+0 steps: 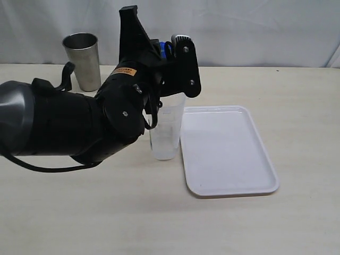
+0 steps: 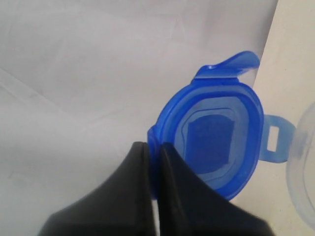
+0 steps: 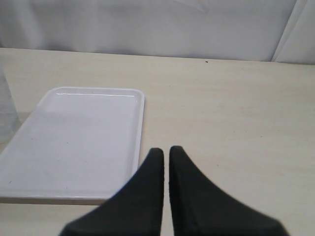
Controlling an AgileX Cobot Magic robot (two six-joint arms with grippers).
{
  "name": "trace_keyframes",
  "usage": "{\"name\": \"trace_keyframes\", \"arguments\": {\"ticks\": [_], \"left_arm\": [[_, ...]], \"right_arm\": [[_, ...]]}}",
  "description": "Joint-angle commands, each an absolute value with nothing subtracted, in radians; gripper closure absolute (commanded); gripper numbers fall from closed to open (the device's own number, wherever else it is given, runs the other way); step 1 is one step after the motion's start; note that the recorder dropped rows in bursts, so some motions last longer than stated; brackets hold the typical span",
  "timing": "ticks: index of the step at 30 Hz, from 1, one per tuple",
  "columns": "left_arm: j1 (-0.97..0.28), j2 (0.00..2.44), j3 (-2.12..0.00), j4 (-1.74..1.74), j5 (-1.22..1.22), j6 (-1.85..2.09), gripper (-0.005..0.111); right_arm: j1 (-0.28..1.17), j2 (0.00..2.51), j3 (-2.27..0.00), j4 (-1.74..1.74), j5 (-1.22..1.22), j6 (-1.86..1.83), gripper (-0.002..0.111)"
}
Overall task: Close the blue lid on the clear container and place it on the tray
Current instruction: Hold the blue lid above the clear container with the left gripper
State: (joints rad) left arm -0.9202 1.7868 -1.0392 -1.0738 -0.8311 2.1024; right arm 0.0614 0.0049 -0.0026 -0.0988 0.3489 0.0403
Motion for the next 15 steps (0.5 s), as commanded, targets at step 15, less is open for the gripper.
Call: {"name": "trace_keyframes", "arguments": {"ticks": [15], "left_arm": [[-0.942,1.786,-1.038,-1.119,-0.795,2.143,0.107]], "right_arm": [[0.061,0.0,0.0,-0.092,0.346,0.042,0.104]]}}
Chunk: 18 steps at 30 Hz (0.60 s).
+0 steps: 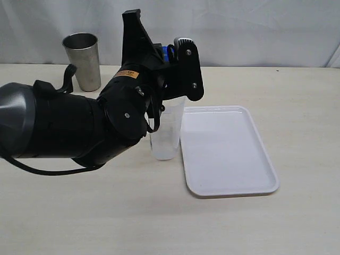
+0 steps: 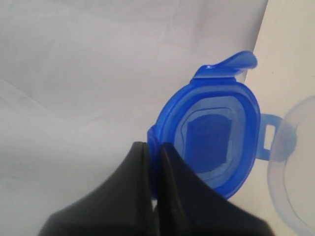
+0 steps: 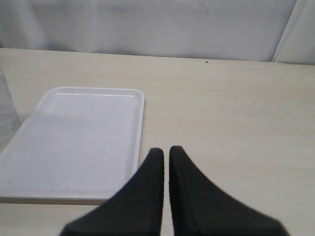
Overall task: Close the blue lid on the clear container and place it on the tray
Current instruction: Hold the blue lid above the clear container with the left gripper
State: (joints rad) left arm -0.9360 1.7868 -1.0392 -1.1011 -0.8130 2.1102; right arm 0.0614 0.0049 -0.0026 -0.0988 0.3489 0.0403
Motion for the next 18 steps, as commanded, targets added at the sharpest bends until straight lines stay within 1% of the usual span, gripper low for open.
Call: {"name": "trace_keyframes", "arguments": {"ticks": [1,10,18], "left_arm": [[-0.942,1.786,-1.038,-1.119,-0.795,2.143,0.107],[-0.942,1.786,-1.038,-1.115,-0.808,2.143,0.107],[-0.942,1.786,-1.038,-1.029,-0.822,2.143,0.107]], "right_arm": [[0.061,0.0,0.0,-0.092,0.346,0.042,0.104],[0.061,0.0,0.0,-0.092,0.346,0.042,0.104],[0.061,0.0,0.0,-0.092,0.346,0.042,0.104]]}}
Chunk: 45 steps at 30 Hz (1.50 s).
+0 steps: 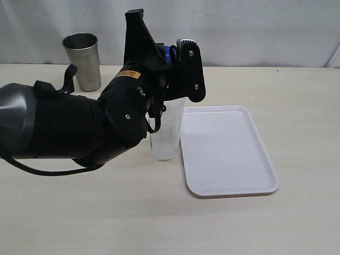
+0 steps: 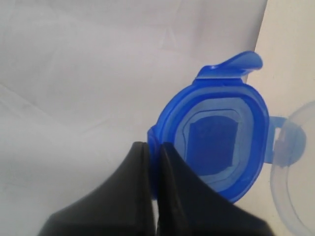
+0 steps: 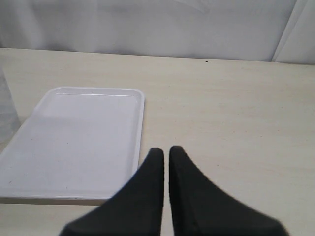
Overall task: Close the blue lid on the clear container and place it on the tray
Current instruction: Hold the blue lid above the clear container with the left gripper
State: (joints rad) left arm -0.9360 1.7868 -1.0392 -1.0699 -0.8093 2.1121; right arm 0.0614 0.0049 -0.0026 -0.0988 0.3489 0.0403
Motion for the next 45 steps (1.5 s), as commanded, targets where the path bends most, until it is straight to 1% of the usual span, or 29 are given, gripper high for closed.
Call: {"name": "trace_keyframes", "arguments": {"ticks": [1,13,34,45], "left_arm": [[-0.942,1.786,-1.038,-1.029,-0.822,2.143,0.107],[-0.903,1.786,-1.038,-1.059,-0.82,2.143,0.107],[-0.903,1.786,-1.034,-1.1,-0.813,2.143,0.107],[-0.908,1.786,-0.968,-1.06,-0.851,2.139,0.107]], "right_arm": [[0.061,0.0,0.0,-0.092,0.346,0.042,0.104],[0.061,0.0,0.0,-0.092,0.346,0.042,0.104],[0.061,0.0,0.0,-0.092,0.346,0.042,0.104],[0.061,0.0,0.0,-0.092,0.346,0.042,0.104]]}}
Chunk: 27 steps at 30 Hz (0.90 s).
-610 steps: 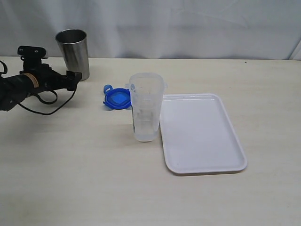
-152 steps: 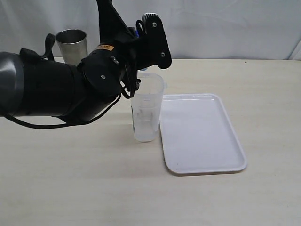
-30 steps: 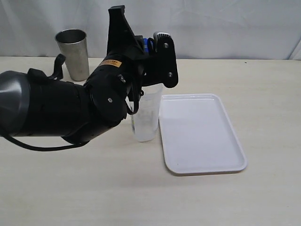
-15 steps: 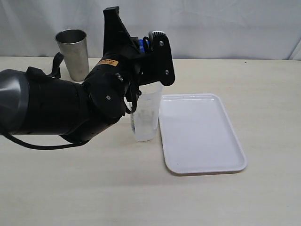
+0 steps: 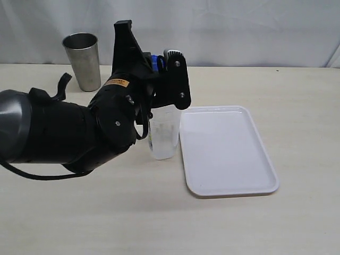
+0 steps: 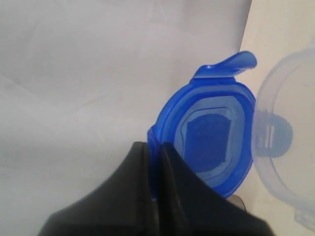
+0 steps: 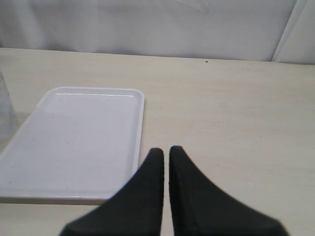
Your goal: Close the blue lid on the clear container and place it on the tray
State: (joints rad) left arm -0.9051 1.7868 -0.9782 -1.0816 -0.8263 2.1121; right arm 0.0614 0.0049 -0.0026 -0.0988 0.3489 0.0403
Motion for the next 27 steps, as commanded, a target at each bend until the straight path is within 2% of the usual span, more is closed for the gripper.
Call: {"name": "trace_keyframes", "arguments": {"ticks": [1,27], "left_arm": [[-0.908,1.786,-0.968,-1.058,-0.854,2.139,0.107],[-0.908,1.786,-0.968,-0.927,-0.848,1.993,0.107]], "right_arm": [[0.061,0.0,0.0,-0.092,0.346,0.042,0.104],[0.061,0.0,0.0,-0.092,0.346,0.042,0.104]]}}
